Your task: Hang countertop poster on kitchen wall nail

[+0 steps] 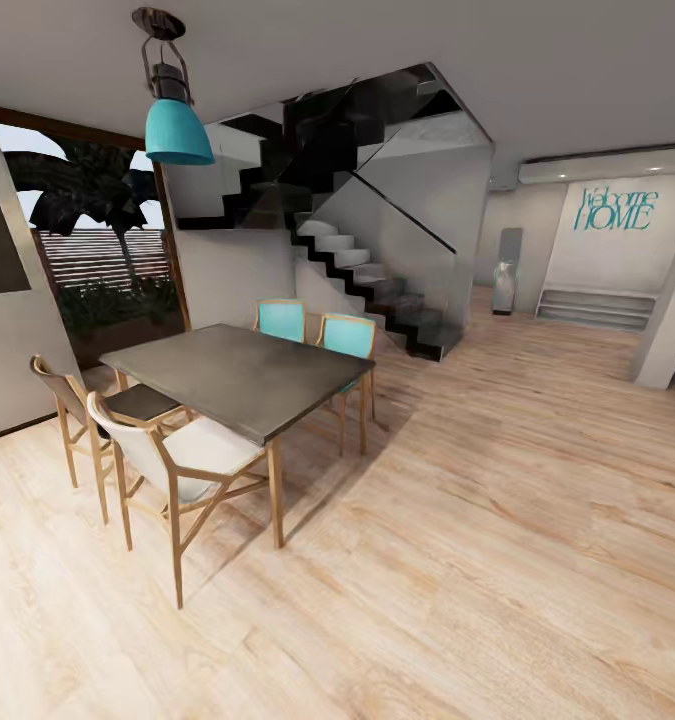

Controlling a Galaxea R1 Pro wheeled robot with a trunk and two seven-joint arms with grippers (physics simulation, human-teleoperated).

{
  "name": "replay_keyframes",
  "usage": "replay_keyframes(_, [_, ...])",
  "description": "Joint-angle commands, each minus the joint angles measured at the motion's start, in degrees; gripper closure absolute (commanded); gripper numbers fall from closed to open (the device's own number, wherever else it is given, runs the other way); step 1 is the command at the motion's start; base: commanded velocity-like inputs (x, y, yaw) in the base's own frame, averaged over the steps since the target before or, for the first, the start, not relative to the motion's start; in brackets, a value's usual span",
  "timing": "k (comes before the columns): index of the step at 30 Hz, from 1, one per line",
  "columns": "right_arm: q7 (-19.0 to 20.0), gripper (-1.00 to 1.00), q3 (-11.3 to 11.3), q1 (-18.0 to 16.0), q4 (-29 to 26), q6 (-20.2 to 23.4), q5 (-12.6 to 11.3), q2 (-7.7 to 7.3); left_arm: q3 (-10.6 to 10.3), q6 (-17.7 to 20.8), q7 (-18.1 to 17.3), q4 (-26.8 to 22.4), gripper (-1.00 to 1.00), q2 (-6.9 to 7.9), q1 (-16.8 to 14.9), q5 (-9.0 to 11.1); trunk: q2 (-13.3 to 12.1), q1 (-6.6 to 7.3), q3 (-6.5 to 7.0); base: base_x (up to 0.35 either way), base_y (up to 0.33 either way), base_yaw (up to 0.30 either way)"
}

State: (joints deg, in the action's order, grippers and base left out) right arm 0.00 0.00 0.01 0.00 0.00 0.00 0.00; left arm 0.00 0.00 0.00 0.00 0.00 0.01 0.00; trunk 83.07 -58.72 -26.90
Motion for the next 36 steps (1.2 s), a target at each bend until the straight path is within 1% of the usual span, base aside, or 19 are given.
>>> replay_keyframes(1, [0.33, -1.00, -0.03, -0.34, -0.33, -0.33, 0.17, 0.24, 0.27, -0.21, 0.08, -0.33, -1.00, -0.33, 0.33, -0.14, 0.01, 0.00, -0.03, 0.000, 0.000, 0.000])
replay_keyframes(5, [0.43, -1.00, -0.02, -1.66, -1.64, -1.62, 0.20, 0.28, 0.06, -0.32, -0.03, -1.60, -1.00, -1.62, 1.62, -0.03, 0.01, 0.00, -0.03, 0.000, 0.000, 0.000])
replay_keyframes(7, [0.43, -1.00, -0.02, -2.32, -2.30, -2.26, 0.20, 0.28, 0.06, -0.32, -0.03, -2.24, -1.00, -2.16, 1.63, -0.03, 0.01, 0.00, -0.03, 0.000, 0.000, 0.000])
replay_keyframes(9, [0.43, -1.00, -0.02, -2.86, -2.67, -2.78, 0.20, 0.28, 0.06, -0.32, -0.03, -2.88, -1.00, -2.16, 1.63, -0.03, 0.01, 0.00, -0.03, 0.000, 0.000, 0.000])
replay_keyframes(13, [0.43, -1.00, -0.02, -2.86, -2.67, -2.78, 0.20, 0.28, 0.06, -0.32, -0.03, -4.17, -1.00, -2.16, 1.63, -0.03, 0.01, 0.00, -0.03, 0.000, 0.000, 0.000])
replay_keyframes(20, [0.43, -1.00, -0.02, -2.86, -2.67, -2.78, 0.20, 0.28, 0.06, -0.32, -0.03, -4.23, -1.00, -2.16, 1.63, -0.03, 0.01, 0.00, -0.03, 0.000, 0.000, 0.000])
replay_keyframes(21, [0.34, -1.00, -0.03, -2.52, -2.34, -2.45, 0.18, 0.27, -0.04, -0.36, -0.06, -3.89, -1.00, -1.98, 1.47, -0.02, 0.01, 0.00, -0.03, 0.000, 0.000, 0.000])
replay_keyframes(24, [0.11, -1.00, -0.24, -3.52, -3.33, -3.43, -0.52, -0.71, 0.05, -0.51, -0.02, -4.88, -1.00, -2.70, 1.72, -0.30, 0.01, 0.00, -0.03, 0.000, 0.000, 0.000])
replay_keyframes(30, [-0.03, -1.00, -0.41, -5.50, -5.29, -5.36, -0.75, -1.42, 0.23, -0.60, 0.07, -6.80, -1.00, -2.92, 1.82, -0.42, 0.01, 0.00, -0.03, 0.000, 0.000, 0.000])
replay_keyframes(31, [-0.02, -1.00, -0.45, -5.95, -23.40, -6.32, -0.78, -2.00, 0.29, -0.60, 0.05, -35.46, -1.00, -2.92, 1.82, -0.42, 0.01, 0.00, -0.03, 0.000, 0.000, 0.000])
replay_keyframes(34, [-0.01, -1.00, -0.45, -6.02, -24.53, -6.38, -0.84, -2.84, 0.50, -0.65, 0.02, -36.86, -1.00, -2.59, 1.83, -0.43, 0.01, 0.00, -0.03, 0.000, 0.000, 0.000])
replay_keyframes(36, [-0.01, -1.00, -0.40, -6.04, -24.83, -6.39, -0.85, -3.05, 0.57, -0.67, 0.01, -37.10, -1.00, -2.27, 1.83, -0.40, 0.01, 0.00, -0.03, 0.000, 0.000, 0.000])
